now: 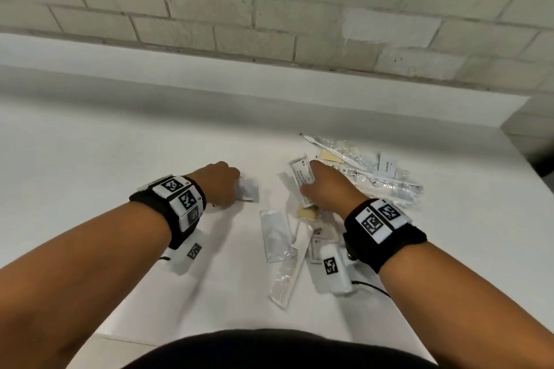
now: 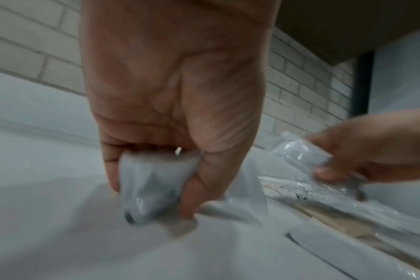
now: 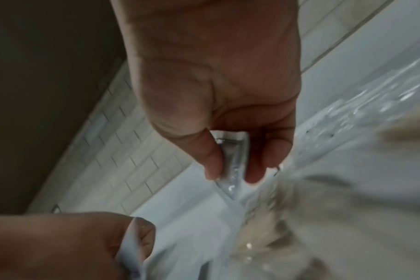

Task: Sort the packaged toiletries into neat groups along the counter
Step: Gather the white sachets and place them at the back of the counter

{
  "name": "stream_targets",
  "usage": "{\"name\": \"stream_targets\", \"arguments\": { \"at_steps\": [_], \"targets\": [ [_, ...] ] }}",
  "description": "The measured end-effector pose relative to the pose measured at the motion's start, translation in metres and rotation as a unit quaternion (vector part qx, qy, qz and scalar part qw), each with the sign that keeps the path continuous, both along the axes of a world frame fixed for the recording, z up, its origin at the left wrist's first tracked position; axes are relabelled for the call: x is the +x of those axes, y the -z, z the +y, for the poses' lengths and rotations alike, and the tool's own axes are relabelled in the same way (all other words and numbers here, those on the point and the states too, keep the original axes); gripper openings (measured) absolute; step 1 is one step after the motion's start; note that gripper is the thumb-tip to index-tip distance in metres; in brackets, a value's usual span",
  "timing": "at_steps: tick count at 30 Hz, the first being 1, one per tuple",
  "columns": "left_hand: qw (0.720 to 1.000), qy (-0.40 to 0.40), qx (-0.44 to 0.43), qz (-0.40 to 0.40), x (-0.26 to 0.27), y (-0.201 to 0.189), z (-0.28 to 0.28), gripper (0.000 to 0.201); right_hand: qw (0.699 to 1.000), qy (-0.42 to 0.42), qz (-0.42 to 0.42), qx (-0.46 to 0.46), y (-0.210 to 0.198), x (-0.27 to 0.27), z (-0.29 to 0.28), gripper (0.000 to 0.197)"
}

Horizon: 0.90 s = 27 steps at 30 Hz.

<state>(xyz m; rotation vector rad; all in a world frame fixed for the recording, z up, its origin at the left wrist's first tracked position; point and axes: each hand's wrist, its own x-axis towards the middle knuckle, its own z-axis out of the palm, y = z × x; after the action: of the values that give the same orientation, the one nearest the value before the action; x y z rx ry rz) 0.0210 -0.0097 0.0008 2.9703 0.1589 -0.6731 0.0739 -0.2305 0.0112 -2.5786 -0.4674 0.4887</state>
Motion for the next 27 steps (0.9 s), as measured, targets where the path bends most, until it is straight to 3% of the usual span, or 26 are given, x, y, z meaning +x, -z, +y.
{"name": "stream_targets", "arguments": {
  "at_steps": [2,6,10,15,18,20,23,25,27],
  "targets": [
    [0.999,0.02,-0.015,-0.02,-0.003,-0.005,-0.002,0.01,1.0,-0.024,0.02,-0.002,-0.004,-0.013,-0.024,0.023],
    [0.988,0.117,-0.091,-0.045,-0.02,-0.012,-0.027,0.027,0.999,0.005,0.05,-0.014,-0.013,-0.013,-0.091,0.033],
    [0.973,0.223,-0.063,-0.002,-0.04,-0.004,-0.061,0.052,0.998,0.038,-0.02,-0.054,-0.018,0.015,-0.145,0.016],
    [0.98,0.197,-0.018,0.029,-0.033,-0.004,-0.074,0.064,0.991,-0.038,0.023,-0.128,-0.003,0.02,-0.177,0.027],
    [0.987,0.154,0.019,0.049,-0.031,-0.005,-0.077,0.067,0.993,-0.008,0.076,-0.09,-0.007,0.024,-0.186,0.042],
    [0.99,0.124,0.039,0.058,-0.029,-0.006,-0.08,0.066,0.996,0.024,0.077,-0.042,-0.009,0.028,-0.192,0.032],
    [0.992,0.095,0.054,0.065,-0.025,-0.01,-0.083,0.053,0.993,-0.009,-0.004,-0.118,-0.006,0.028,-0.191,0.013],
    [0.994,0.077,0.049,0.068,-0.024,-0.011,-0.083,0.046,0.977,-0.059,-0.067,-0.192,-0.004,0.021,-0.183,0.026],
    [0.995,0.066,0.04,0.067,-0.024,-0.009,-0.079,0.045,0.967,-0.094,-0.133,-0.194,-0.01,0.005,-0.164,0.028]
  ]
}}
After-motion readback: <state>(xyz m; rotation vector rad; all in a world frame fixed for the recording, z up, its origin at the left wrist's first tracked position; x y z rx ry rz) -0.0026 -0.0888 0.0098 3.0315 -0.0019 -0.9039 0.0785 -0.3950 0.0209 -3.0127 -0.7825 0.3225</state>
